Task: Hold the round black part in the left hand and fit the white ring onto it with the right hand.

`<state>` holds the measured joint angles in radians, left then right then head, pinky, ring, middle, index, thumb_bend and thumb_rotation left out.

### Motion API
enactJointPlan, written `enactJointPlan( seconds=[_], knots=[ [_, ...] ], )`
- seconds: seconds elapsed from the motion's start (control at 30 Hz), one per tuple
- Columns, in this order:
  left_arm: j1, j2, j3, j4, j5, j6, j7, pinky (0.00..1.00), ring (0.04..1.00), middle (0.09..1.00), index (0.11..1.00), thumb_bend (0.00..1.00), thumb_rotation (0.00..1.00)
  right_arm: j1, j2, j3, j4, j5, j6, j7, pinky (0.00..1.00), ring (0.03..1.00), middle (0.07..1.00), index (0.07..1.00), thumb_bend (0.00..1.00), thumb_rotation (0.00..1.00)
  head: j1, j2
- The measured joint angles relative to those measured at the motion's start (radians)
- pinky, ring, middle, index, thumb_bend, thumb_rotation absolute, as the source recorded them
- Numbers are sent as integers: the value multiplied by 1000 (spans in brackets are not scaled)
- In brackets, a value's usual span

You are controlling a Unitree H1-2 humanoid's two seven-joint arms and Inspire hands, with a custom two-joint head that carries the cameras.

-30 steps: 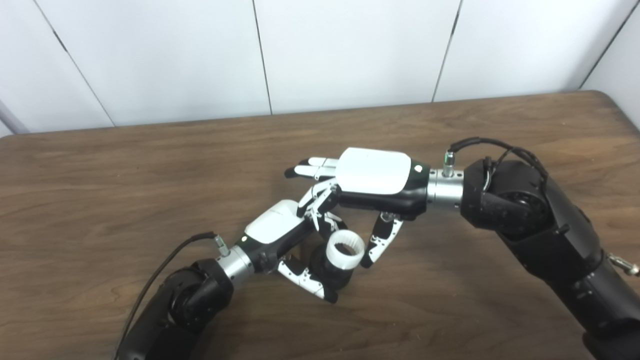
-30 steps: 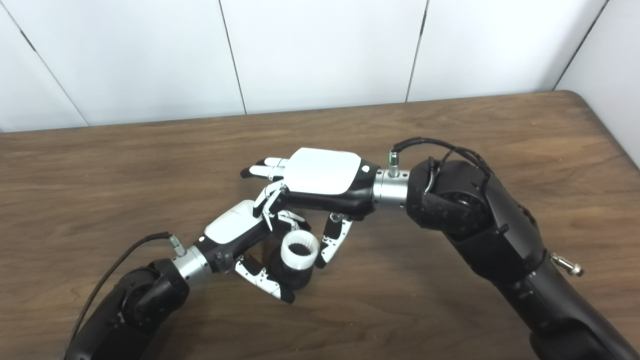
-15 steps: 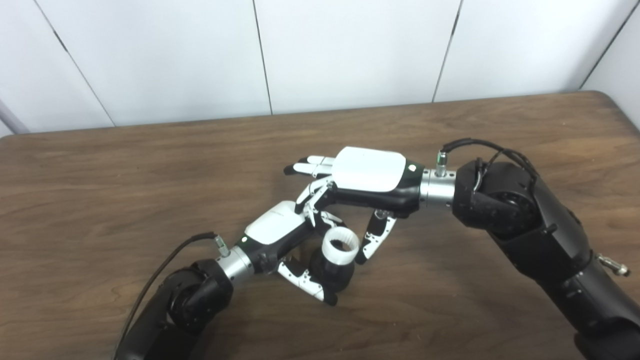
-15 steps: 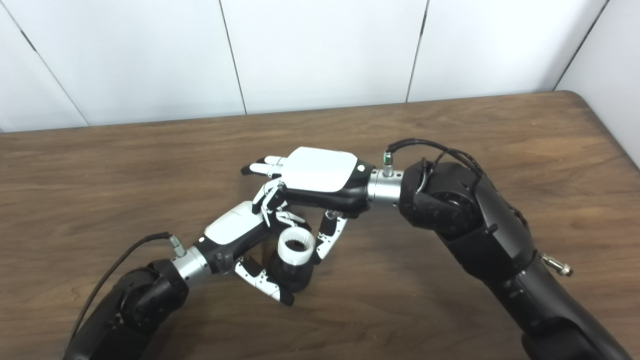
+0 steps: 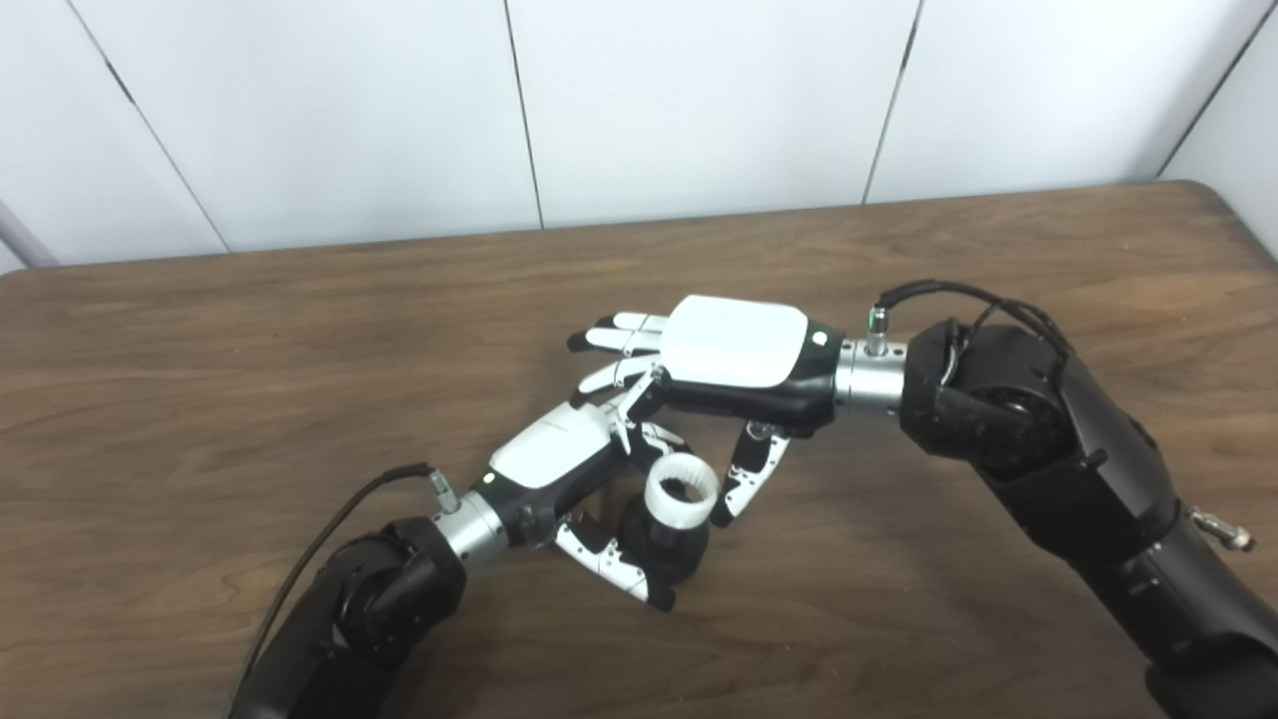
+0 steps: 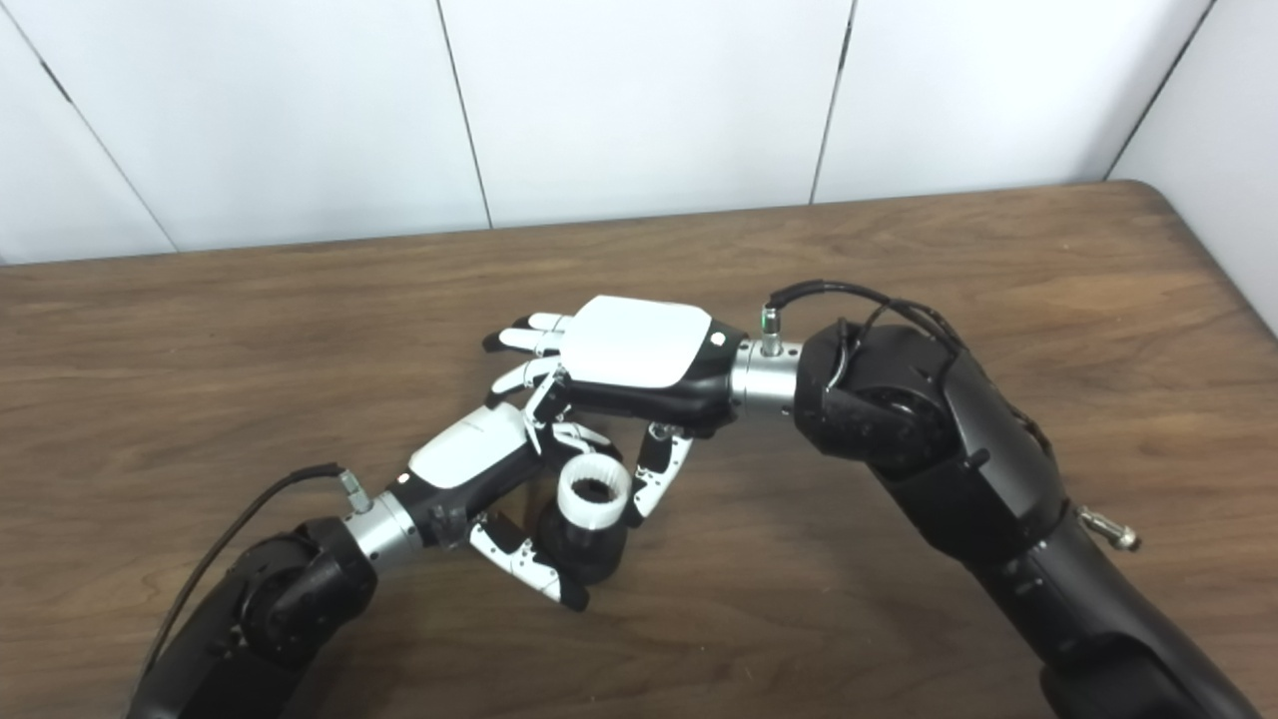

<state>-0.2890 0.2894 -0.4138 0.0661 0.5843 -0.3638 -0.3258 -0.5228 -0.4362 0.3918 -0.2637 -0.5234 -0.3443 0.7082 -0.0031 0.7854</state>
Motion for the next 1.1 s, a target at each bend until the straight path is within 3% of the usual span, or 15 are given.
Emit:
enactJointPlan(
  seconds=[1.1],
  knots=[
    [3,0,3,-28,-10,37,-34,1000,998,778,482,524,59,1,23,22,-8,-12,12,2,1000,1000,904,482,526,142,11,12]
  ],
)
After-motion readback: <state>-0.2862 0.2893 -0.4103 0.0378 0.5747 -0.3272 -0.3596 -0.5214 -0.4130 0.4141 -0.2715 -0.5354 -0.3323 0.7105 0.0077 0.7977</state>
